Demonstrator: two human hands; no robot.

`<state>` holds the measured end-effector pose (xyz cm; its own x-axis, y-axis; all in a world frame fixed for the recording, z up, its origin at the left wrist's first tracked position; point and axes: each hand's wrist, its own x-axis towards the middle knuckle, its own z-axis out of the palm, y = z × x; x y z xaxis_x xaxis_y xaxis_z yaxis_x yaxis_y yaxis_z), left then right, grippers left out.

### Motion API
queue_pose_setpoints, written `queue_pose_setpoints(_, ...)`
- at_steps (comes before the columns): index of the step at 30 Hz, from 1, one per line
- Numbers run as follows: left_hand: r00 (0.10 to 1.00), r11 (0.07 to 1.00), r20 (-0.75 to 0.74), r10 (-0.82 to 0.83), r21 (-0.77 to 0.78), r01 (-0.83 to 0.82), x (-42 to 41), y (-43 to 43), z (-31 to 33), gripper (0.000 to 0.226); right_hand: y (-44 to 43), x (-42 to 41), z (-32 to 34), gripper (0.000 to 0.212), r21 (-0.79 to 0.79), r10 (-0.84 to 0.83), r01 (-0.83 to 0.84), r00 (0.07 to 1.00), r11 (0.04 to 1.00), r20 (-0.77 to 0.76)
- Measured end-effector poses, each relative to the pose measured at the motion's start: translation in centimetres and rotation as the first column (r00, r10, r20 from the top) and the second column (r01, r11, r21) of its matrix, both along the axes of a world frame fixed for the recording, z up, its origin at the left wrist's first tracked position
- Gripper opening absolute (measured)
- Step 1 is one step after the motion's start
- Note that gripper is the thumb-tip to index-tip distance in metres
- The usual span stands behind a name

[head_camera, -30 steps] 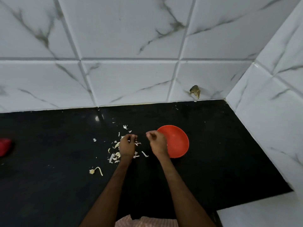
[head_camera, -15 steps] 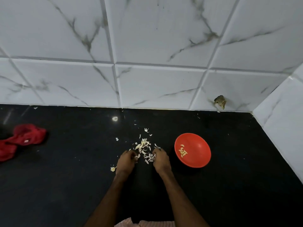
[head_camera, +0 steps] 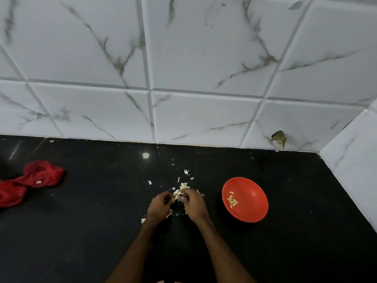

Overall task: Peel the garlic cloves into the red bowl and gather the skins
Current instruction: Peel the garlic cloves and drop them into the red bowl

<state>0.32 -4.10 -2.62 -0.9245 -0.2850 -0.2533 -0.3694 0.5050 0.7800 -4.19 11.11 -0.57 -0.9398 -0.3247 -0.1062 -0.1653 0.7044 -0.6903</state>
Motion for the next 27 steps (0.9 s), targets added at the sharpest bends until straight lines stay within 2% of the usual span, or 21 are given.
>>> queue_pose_setpoints(2,0.999,0.999,-0.041,-0.019,0.039,0.02,-0.1,0.1,0.4,0.016,-0.6,-0.3,0.4,0.023,-0.124,-0.029,0.035,0.998,0.992,0.056)
queue_pose_setpoints(8,0.997,0.995,-0.061,-0.037,0.095,0.043,-0.4,0.2,1.1,0.017,-1.0,-0.6,0.8,0.017,-0.275,-0.09,0.134,0.982,0.952,0.167)
queue_pose_setpoints(10,0.997,0.997,-0.033,-0.071,0.036,0.072,-0.6,0.5,1.6,0.015,-0.9,-0.8,0.7,0.011,-0.275,-0.109,0.152,0.98,0.949,0.168)
queue_pose_setpoints(14,0.984,0.968,0.026,-0.176,-0.178,0.178,-0.8,1.3,2.7,0.024,-0.6,-1.1,1.0,0.003,-0.267,-0.119,0.158,0.98,0.951,0.158)
queue_pose_setpoints(18,0.993,0.974,0.011,-0.116,-0.195,0.116,-0.9,1.6,2.9,0.024,-0.8,-1.6,1.8,0.011,-0.273,-0.089,0.125,0.986,0.954,0.14)
queue_pose_setpoints(23,0.997,0.977,0.001,-0.072,-0.201,0.07,-0.9,2.1,3.0,0.026,-1.2,-1.7,2.0,0.007,-0.22,-0.152,0.192,0.971,0.956,0.184)
queue_pose_setpoints(27,0.998,0.97,-0.002,-0.068,-0.233,0.065,-0.8,2.2,3.1,0.027,-1.6,-1.8,2.7,0.014,-0.233,-0.174,0.236,0.951,0.943,0.257)
